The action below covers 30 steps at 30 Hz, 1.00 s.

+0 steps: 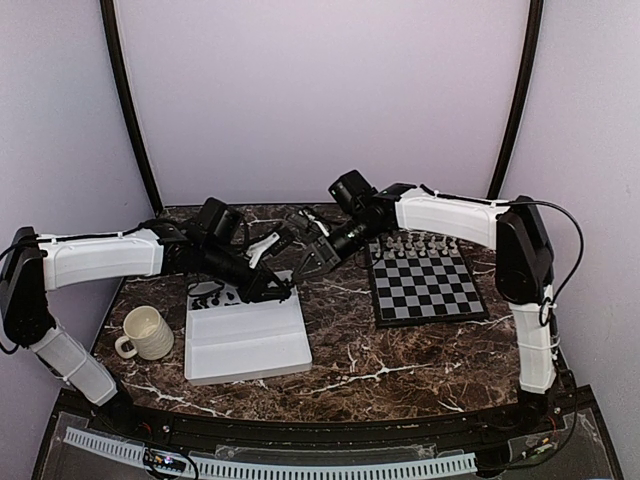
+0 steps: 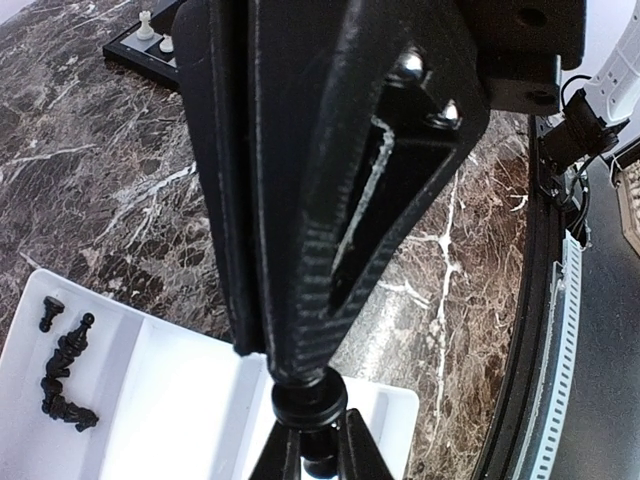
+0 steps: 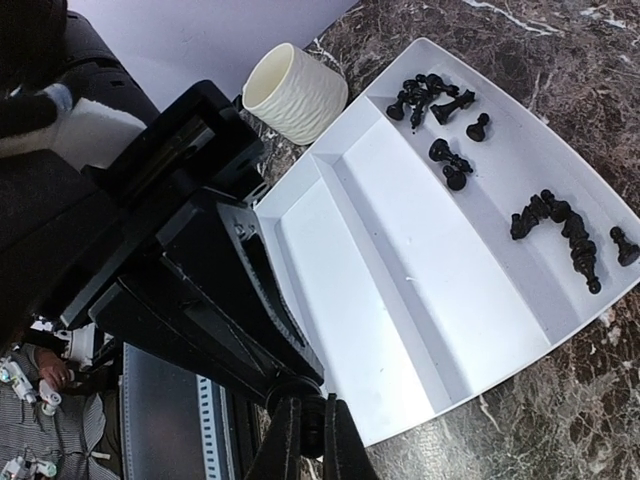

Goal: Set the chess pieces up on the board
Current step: Pass from the left arm to the right, then place the pawn at h7.

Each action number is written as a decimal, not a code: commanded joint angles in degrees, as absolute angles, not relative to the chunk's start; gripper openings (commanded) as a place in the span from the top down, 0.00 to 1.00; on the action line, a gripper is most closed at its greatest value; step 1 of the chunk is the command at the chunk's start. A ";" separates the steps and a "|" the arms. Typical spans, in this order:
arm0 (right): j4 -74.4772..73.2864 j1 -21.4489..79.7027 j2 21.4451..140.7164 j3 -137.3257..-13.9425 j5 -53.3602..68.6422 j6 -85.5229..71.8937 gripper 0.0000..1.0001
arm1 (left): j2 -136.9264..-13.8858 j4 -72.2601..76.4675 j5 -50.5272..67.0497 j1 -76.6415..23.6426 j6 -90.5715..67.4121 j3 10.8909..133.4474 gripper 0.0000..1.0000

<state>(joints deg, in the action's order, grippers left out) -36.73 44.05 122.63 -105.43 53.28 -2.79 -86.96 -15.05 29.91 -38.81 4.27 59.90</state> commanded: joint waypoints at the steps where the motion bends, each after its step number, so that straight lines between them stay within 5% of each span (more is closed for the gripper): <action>1: -38.69 42.08 117.13 -103.82 47.58 2.84 1.00 | -86.51 -15.19 27.55 -39.08 4.10 60.12 1.00; 13: -28.42 40.05 98.22 -69.34 2.83 24.05 1.00 | -95.75 -24.05 7.99 -35.78 -3.75 65.43 1.00; 30: -23.72 39.47 101.60 -65.24 -2.89 23.32 1.00 | -98.70 -26.10 7.01 -32.15 -6.42 66.80 0.98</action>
